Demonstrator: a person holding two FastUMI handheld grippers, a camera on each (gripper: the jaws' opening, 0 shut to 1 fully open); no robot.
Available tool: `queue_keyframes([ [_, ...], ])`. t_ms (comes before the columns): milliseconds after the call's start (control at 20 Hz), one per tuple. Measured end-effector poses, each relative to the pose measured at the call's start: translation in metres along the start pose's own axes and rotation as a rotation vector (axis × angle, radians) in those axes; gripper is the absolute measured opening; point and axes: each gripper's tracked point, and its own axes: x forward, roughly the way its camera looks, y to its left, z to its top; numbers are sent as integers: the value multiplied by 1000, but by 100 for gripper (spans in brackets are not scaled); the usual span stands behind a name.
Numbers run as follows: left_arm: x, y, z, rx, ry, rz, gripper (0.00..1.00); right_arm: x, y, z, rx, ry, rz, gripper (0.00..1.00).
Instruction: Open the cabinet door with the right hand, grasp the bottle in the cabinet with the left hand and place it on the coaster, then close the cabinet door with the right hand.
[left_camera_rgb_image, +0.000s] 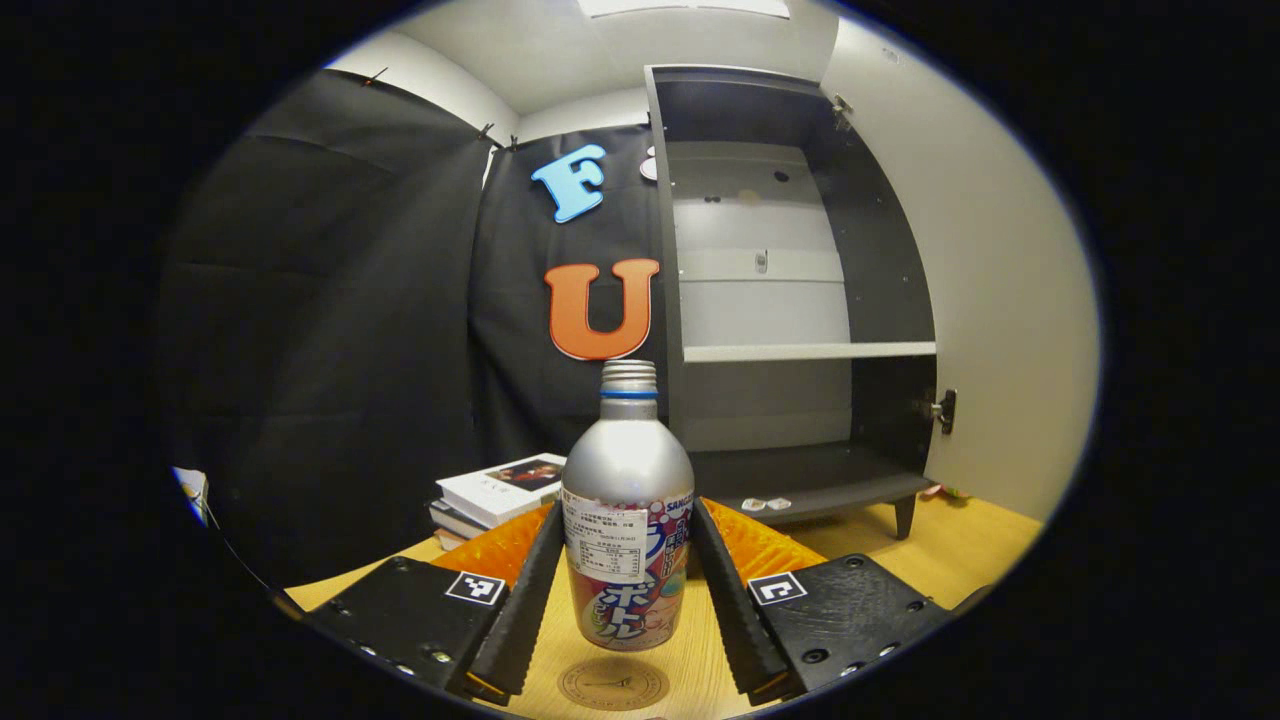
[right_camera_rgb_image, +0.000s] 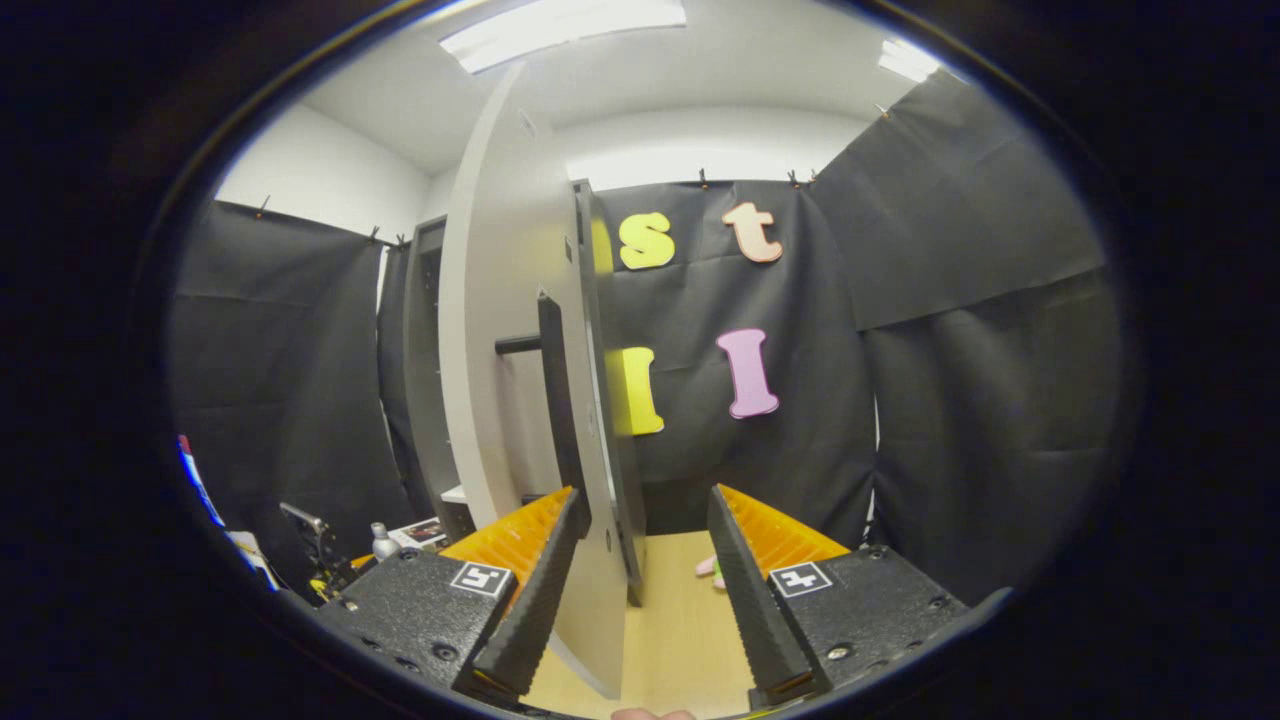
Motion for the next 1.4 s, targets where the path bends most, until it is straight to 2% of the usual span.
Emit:
queue_keyframes([
  [200,-10,-4,-44,19,61,11,73,-2,-1,0,5,11,-10,80],
  [450,-9,-2,-63,27,73,21,73,-3,0,-2,9,24,-13,80],
  [700,-9,11,-86,-34,86,63,73,-5,-4,-3,-11,42,-20,80],
  [1150,-22,12,-89,-18,41,116,73,-5,-5,-5,-19,62,-28,80],
  [1200,-22,12,-89,-19,38,120,64,-7,-5,-4,-21,62,-27,80],
  [1250,-23,12,-90,-18,39,120,75,-6,-5,-4,-20,62,-26,80],
  [1400,-22,10,-91,-21,53,113,77,-6,-4,-5,-11,64,-21,80],
])
